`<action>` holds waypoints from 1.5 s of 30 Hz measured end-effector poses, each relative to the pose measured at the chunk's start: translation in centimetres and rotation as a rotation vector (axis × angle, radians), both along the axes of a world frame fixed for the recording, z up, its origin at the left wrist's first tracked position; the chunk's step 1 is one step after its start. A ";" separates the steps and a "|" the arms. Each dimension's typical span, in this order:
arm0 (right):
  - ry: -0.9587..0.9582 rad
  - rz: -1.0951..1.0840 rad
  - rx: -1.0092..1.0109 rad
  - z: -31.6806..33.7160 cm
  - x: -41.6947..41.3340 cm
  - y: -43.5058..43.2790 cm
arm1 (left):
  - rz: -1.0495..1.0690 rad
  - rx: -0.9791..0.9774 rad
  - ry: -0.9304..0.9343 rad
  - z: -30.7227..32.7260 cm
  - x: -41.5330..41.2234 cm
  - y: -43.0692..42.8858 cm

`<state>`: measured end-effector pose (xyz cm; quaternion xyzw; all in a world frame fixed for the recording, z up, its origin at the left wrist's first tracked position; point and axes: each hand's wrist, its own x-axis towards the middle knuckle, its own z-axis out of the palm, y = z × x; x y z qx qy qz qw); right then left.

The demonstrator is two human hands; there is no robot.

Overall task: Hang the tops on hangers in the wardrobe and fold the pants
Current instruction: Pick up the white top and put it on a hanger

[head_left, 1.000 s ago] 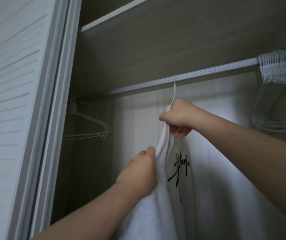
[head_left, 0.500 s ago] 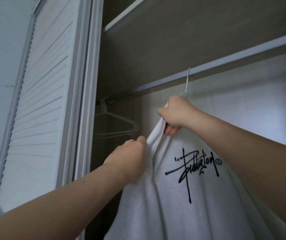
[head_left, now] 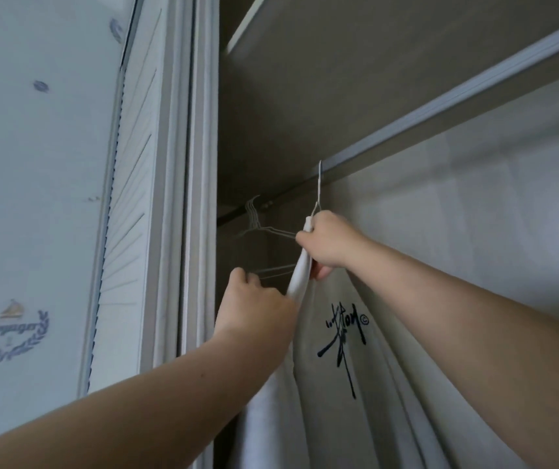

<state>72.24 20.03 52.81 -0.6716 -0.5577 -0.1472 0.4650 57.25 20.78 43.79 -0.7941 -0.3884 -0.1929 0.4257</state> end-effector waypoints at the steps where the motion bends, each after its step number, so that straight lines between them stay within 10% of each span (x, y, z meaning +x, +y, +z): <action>1: 0.005 0.020 -0.007 0.2 0.3 1.0 | 0.038 0.004 0.015 0.3 0.4 0.5; 20: 0.278 0.354 -0.050 1.1 -0.5 16.3 | 0.600 -0.117 0.169 3.3 3.9 11.2; 34: -0.048 0.227 0.133 -3.1 2.1 9.3 | 0.432 0.073 0.248 1.2 1.9 5.5; 45: -0.339 0.038 0.276 -4.7 -8.3 -1.9 | 0.067 0.266 0.201 -1.3 -15.2 -3.4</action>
